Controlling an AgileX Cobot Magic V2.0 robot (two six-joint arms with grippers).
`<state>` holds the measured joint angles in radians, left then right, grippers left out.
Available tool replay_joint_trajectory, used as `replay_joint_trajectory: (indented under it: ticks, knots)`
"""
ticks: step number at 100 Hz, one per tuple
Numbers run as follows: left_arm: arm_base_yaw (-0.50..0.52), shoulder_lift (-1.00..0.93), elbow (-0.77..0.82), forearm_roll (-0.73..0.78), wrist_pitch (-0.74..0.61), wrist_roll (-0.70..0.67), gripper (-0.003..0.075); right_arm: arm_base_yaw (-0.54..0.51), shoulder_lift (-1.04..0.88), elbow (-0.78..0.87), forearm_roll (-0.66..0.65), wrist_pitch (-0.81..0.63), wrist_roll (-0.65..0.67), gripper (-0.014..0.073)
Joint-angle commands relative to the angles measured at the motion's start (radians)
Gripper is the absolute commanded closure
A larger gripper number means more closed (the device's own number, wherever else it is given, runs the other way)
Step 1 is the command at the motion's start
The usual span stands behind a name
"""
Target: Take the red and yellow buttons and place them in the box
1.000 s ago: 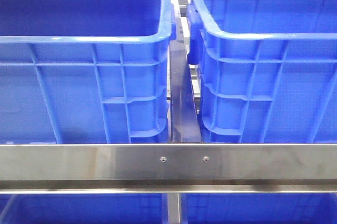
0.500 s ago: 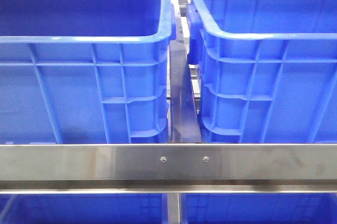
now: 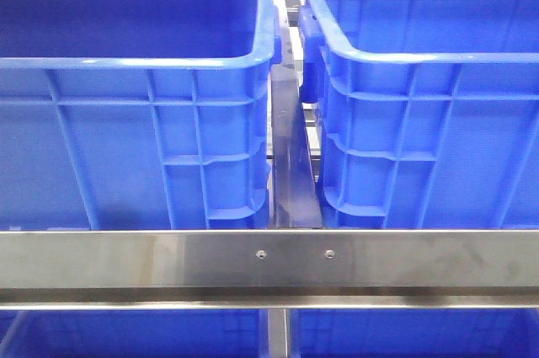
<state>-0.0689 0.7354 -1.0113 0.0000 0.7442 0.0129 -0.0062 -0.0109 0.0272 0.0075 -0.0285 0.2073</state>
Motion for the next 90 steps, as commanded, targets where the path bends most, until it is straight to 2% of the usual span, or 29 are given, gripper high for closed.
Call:
replay_joint_trajectory:
  ticks: [1,35,42,49,66,71,78,90]
  knots:
    - [0.002,0.07,-0.061,0.0,-0.051,0.003,0.0739,0.0,-0.025,-0.02,-0.008,-0.089,-0.002,0.0662]
    - [0.002,0.206,-0.069,0.0,-0.05,0.001,0.0736,0.0,-0.025,-0.02,-0.008,-0.089,-0.002,0.0662]
    - [0.002,0.222,-0.069,0.0,-0.043,0.001,0.0707,0.0,-0.025,-0.02,-0.008,-0.089,-0.002,0.0662]
    - [0.002,0.231,-0.069,0.0,-0.043,0.001,0.0622,0.0,-0.025,-0.02,-0.008,-0.089,-0.002,0.0662]
    - [0.002,0.239,-0.069,-0.006,-0.046,0.0,0.0272,0.0,-0.025,-0.02,-0.008,-0.089,-0.002,0.0662]
    - [0.002,0.241,-0.069,-0.006,-0.046,-0.002,0.02,0.0,-0.025,-0.02,-0.008,-0.089,-0.002,0.0662]
    - [0.002,0.242,-0.067,-0.008,-0.046,-0.002,0.0162,0.0,-0.025,-0.02,-0.008,-0.089,-0.002,0.0662]
    - [0.002,0.249,-0.067,-0.048,-0.049,0.002,0.0167,0.0,-0.025,-0.02,-0.008,-0.089,-0.002,0.0662]
